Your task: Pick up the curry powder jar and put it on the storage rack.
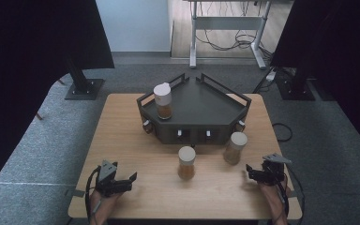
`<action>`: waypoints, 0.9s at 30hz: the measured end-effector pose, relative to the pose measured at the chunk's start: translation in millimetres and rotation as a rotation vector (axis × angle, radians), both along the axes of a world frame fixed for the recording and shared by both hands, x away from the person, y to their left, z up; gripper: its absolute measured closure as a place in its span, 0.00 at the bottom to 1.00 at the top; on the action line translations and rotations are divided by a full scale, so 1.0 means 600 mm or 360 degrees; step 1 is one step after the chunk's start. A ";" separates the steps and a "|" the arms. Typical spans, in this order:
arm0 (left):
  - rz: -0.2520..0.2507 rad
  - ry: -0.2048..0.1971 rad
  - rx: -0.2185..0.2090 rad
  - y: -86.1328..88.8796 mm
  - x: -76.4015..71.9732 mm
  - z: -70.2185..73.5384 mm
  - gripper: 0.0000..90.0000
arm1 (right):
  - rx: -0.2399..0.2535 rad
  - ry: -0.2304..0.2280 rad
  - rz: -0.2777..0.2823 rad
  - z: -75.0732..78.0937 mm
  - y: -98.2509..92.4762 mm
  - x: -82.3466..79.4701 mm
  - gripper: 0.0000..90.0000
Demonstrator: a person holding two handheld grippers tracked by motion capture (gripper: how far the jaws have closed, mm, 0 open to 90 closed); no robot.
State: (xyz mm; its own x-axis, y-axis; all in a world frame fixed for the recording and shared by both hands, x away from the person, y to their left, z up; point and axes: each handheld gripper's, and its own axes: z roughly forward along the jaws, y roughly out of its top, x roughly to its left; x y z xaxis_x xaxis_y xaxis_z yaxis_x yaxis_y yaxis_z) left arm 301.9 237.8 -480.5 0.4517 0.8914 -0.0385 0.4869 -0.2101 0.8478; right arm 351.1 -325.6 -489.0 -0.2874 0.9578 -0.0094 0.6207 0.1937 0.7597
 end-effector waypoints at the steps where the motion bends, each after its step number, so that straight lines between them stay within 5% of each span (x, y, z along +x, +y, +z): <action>1: 0.0001 0.0010 0.0007 0.000 0.000 -0.001 0.07 | -0.0003 0.0000 0.0003 0.000 0.001 0.000 0.09; 27: 0.0040 0.0211 0.0129 -0.003 0.009 -0.034 0.08 | 0.0034 -0.0102 0.0079 0.036 0.031 -0.020 0.04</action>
State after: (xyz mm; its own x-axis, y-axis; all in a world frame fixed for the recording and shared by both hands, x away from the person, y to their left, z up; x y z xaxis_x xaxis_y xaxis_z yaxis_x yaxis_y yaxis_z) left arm 307.4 236.2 -500.9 0.4249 0.9049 -0.0237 0.5994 -0.2617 0.7564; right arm 339.0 -306.9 -467.3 -0.3342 0.9425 -0.0088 0.5608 0.2063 0.8018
